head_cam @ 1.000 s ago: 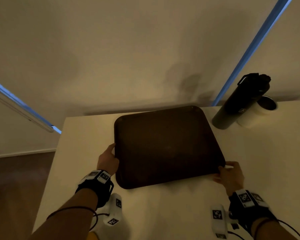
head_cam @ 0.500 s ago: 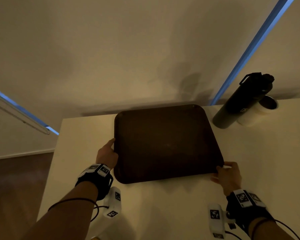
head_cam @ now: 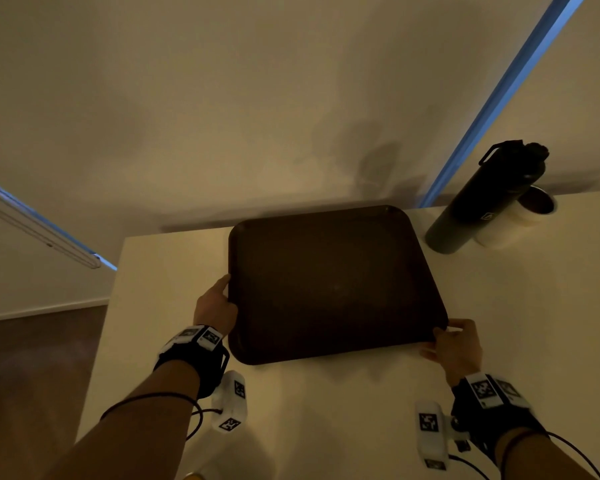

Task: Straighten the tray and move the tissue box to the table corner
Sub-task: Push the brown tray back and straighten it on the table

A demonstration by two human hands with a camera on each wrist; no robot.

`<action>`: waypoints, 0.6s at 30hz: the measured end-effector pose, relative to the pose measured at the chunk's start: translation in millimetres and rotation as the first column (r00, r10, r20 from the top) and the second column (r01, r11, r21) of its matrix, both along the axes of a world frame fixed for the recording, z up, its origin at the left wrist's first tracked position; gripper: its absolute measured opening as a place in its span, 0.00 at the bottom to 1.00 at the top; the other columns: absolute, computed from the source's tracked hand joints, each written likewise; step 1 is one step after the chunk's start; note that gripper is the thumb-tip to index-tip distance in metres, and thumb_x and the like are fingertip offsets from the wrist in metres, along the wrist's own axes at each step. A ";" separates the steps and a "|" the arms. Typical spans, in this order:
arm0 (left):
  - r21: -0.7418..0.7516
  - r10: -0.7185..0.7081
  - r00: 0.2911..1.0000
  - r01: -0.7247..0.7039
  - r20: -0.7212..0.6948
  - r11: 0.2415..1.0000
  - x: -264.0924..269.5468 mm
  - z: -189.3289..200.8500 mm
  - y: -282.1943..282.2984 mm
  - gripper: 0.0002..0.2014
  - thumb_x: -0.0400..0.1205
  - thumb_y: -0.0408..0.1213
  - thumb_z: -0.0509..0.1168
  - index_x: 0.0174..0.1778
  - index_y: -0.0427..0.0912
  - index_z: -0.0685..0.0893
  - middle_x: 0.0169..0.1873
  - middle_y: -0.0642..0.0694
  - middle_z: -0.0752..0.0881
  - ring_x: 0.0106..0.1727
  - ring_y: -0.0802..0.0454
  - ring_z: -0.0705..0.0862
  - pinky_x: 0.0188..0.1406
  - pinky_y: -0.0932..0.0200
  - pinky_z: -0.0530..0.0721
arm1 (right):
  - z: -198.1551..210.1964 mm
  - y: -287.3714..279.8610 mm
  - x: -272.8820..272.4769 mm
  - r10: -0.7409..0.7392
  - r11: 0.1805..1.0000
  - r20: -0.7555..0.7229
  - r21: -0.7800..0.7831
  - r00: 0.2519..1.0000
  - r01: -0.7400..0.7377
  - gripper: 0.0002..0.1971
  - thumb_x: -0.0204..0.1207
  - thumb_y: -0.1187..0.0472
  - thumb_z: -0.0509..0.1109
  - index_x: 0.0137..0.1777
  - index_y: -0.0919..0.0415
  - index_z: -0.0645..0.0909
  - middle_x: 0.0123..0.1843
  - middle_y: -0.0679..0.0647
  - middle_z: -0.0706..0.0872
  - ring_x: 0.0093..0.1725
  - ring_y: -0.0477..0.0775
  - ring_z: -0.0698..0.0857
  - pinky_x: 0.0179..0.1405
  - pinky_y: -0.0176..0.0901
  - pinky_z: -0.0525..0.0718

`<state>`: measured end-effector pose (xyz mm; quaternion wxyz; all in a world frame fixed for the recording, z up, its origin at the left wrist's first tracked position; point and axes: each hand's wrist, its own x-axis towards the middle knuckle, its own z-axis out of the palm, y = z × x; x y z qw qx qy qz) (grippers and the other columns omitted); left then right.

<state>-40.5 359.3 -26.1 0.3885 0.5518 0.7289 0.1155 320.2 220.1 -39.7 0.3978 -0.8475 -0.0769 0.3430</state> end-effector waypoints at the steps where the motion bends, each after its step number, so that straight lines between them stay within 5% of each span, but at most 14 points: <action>1: -0.001 -0.002 1.000 0.002 0.000 1.000 -0.2 0.1 0.0 0.36 0.76 0.21 0.55 0.82 0.47 0.67 0.49 0.34 0.89 0.45 0.43 0.82 0.53 0.53 0.82 | 0.2 0.3 -0.4 -0.001 1.000 -0.003 -0.004 1.000 0.001 0.12 0.79 0.72 0.64 0.59 0.59 0.73 0.52 0.66 0.81 0.33 0.60 0.85 0.29 0.50 0.87; 8: -0.005 0.010 1.000 -0.010 0.006 1.000 0.6 0.5 -1.8 0.35 0.76 0.22 0.55 0.81 0.48 0.68 0.39 0.39 0.86 0.42 0.44 0.83 0.47 0.55 0.80 | 0.7 -0.2 -1.1 -0.008 1.000 -0.002 -0.023 1.000 0.008 0.12 0.78 0.71 0.65 0.57 0.58 0.72 0.54 0.67 0.81 0.34 0.61 0.85 0.26 0.49 0.87; 13: 0.023 0.073 0.997 -0.074 0.017 0.997 -6.2 1.8 -6.5 0.32 0.79 0.26 0.56 0.81 0.45 0.67 0.55 0.33 0.88 0.55 0.37 0.85 0.59 0.48 0.82 | 3.3 -12.2 -3.7 -0.069 0.997 0.038 -0.038 0.997 0.071 0.18 0.77 0.58 0.71 0.64 0.61 0.72 0.52 0.70 0.83 0.38 0.66 0.85 0.40 0.61 0.89; 16: 0.038 0.122 0.992 -0.123 0.022 0.992 -17.4 8.4 -22.6 0.28 0.80 0.28 0.59 0.79 0.43 0.70 0.35 0.45 0.85 0.45 0.43 0.83 0.50 0.53 0.79 | 5.7 -25.4 -9.8 -0.072 0.994 0.173 -0.063 0.982 0.084 0.16 0.77 0.52 0.70 0.56 0.61 0.72 0.49 0.70 0.84 0.43 0.71 0.87 0.49 0.67 0.88; 18: 0.011 0.183 0.983 -0.183 0.035 0.983 -27.6 13.8 -34.7 0.26 0.79 0.31 0.63 0.76 0.43 0.73 0.37 0.45 0.84 0.49 0.41 0.84 0.52 0.52 0.81 | 12.7 -30.3 -20.9 0.016 0.999 0.244 -0.041 0.970 -0.006 0.13 0.78 0.53 0.68 0.52 0.62 0.73 0.51 0.71 0.85 0.49 0.74 0.86 0.50 0.63 0.86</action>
